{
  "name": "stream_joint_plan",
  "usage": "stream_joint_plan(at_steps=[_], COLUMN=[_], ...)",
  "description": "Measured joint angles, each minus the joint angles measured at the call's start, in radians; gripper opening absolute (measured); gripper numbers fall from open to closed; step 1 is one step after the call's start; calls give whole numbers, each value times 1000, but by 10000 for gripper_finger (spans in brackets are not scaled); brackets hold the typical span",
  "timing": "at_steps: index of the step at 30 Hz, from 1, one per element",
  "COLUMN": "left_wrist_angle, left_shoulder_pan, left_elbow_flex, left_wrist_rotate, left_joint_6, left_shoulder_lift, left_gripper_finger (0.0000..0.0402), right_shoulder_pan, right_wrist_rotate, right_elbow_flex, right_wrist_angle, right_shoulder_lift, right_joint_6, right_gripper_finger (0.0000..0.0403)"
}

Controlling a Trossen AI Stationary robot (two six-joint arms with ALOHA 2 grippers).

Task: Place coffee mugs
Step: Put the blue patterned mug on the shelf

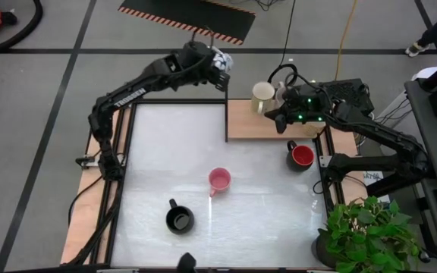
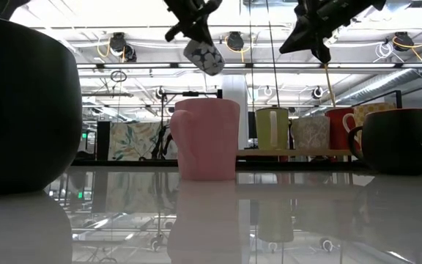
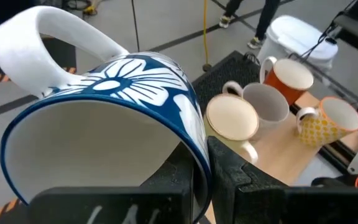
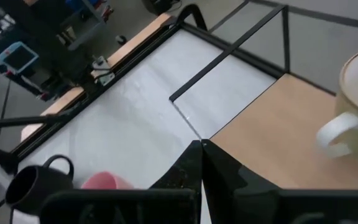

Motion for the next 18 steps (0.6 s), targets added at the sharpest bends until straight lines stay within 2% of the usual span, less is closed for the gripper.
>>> stream_joint_plan(at_steps=[6, 15, 18], left_wrist_angle=[4, 13, 13], left_shoulder_pan=[-28, -73, -80], left_elbow_flex=[0, 0, 0], left_wrist_rotate=[21, 27, 70], left_joint_6=[16, 121, 109], left_shoulder_lift=[44, 122, 145], left_gripper_finger=[22, 22, 22], right_shoulder_pan=[35, 43, 43], right_wrist_rotate=[0, 1, 1], right_elbow_flex=[0, 0, 0], right_wrist_angle=[-12, -28, -45], right_shoulder_lift=[0, 0, 0], right_joint_6=[-6, -19, -23], right_gripper_finger=[0, 0, 0])
